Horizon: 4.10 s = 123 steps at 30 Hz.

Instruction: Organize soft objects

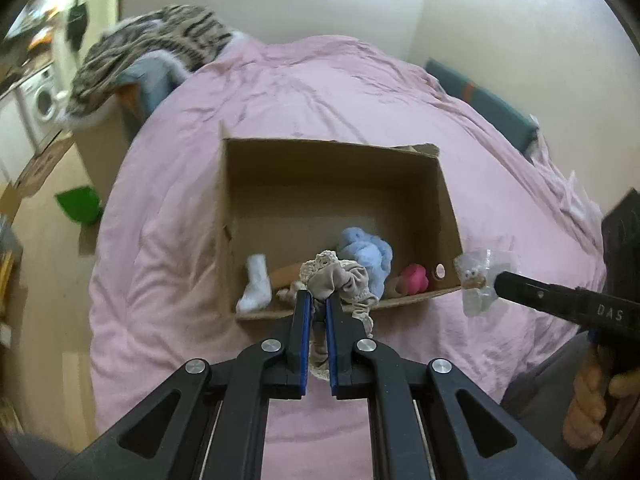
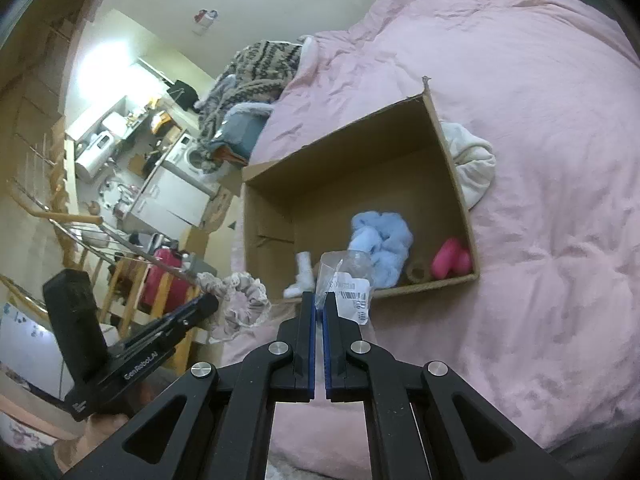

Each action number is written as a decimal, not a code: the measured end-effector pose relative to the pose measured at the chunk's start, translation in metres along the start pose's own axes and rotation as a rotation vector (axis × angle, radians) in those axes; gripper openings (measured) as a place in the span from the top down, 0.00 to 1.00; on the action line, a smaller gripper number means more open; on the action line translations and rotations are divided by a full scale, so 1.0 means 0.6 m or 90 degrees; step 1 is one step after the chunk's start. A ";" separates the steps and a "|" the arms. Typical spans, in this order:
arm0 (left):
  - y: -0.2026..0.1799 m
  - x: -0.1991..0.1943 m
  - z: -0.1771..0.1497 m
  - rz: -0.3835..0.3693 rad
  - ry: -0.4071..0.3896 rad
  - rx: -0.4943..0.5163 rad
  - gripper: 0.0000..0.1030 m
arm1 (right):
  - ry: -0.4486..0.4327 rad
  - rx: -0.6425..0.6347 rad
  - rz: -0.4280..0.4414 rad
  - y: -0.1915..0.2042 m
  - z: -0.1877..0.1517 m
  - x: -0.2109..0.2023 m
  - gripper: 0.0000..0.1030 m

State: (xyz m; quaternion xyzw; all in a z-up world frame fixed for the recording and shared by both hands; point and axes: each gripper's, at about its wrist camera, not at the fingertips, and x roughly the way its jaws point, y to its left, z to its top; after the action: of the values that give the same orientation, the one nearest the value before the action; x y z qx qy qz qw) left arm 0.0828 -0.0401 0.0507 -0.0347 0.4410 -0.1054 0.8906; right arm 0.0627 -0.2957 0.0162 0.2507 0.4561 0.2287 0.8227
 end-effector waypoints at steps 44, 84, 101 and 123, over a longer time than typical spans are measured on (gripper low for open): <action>0.029 0.184 0.050 0.085 0.081 -0.060 0.45 | 0.013 0.056 -0.091 -0.074 0.077 0.135 0.35; 0.033 -0.062 -0.079 0.175 -0.078 -0.048 0.01 | -0.118 -0.143 -0.233 0.058 -0.076 -0.016 0.00; 0.030 -0.025 -0.075 0.160 -0.071 -0.046 0.01 | -0.126 -0.149 -0.281 0.053 -0.063 0.012 0.00; 0.028 -0.031 -0.069 0.145 -0.071 -0.052 0.01 | -0.132 -0.161 -0.303 0.053 -0.067 0.018 0.00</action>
State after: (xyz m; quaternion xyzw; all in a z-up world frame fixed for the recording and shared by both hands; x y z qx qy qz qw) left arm 0.0418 -0.0186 0.0375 -0.0267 0.3959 0.0163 0.9178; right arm 0.0281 -0.2567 0.0107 0.0537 0.3837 0.0573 0.9201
